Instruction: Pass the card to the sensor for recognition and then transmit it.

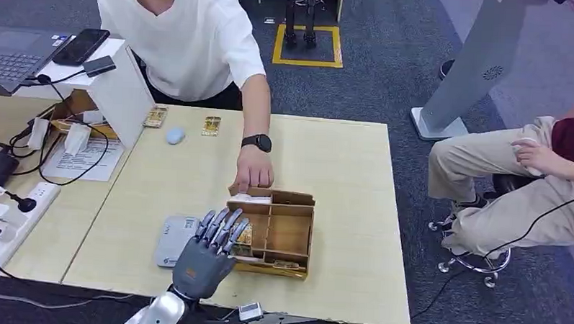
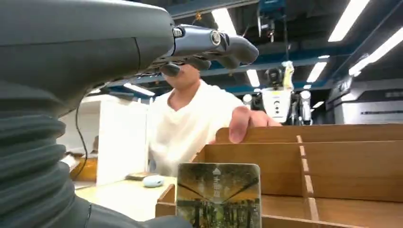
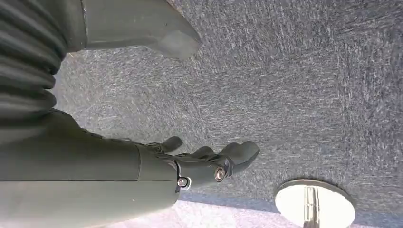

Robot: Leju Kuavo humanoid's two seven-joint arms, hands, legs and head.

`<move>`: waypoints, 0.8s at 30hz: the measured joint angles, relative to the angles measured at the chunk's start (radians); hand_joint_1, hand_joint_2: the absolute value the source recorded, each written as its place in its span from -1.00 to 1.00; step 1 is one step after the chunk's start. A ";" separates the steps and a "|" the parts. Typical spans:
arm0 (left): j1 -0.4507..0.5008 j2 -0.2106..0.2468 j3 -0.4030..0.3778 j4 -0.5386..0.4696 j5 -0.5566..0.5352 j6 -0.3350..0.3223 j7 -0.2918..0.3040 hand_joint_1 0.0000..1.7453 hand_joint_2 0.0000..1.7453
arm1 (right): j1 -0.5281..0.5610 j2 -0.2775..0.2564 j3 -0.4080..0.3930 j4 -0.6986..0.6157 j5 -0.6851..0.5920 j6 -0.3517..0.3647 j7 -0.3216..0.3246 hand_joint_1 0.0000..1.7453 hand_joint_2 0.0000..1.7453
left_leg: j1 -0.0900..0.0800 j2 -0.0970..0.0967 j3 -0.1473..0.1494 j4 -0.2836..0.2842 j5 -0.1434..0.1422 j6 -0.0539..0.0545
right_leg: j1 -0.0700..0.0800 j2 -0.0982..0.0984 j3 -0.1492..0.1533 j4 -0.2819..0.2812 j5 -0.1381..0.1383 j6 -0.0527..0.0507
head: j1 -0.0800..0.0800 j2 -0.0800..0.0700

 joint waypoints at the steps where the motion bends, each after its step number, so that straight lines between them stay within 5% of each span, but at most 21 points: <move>1: -0.006 0.005 -0.011 0.005 0.000 0.000 0.013 -1.00 1.00 | 0.000 0.000 0.000 0.000 0.000 0.000 0.000 -1.00 1.00 | 0.000 0.000 0.001 0.000 0.000 0.000 | 0.000 0.000 0.000 0.000 0.000 0.000 | 0.000 0.000; 7: -0.027 0.016 -0.059 0.019 0.000 0.000 0.068 -1.00 1.00 | 0.000 0.000 0.000 0.000 -0.002 0.000 0.000 -1.00 1.00 | 0.000 0.000 0.002 0.000 0.002 0.000 | 0.000 0.000 0.000 0.000 0.000 0.000 | 0.000 0.000; 24: -0.041 0.022 -0.085 0.023 0.000 -0.013 0.063 -1.00 1.00 | 0.000 0.000 0.000 0.000 -0.009 0.000 0.000 -1.00 1.00 | 0.000 -0.001 0.002 0.000 0.003 0.001 | 0.000 0.000 0.001 0.000 0.001 0.001 | 0.000 0.000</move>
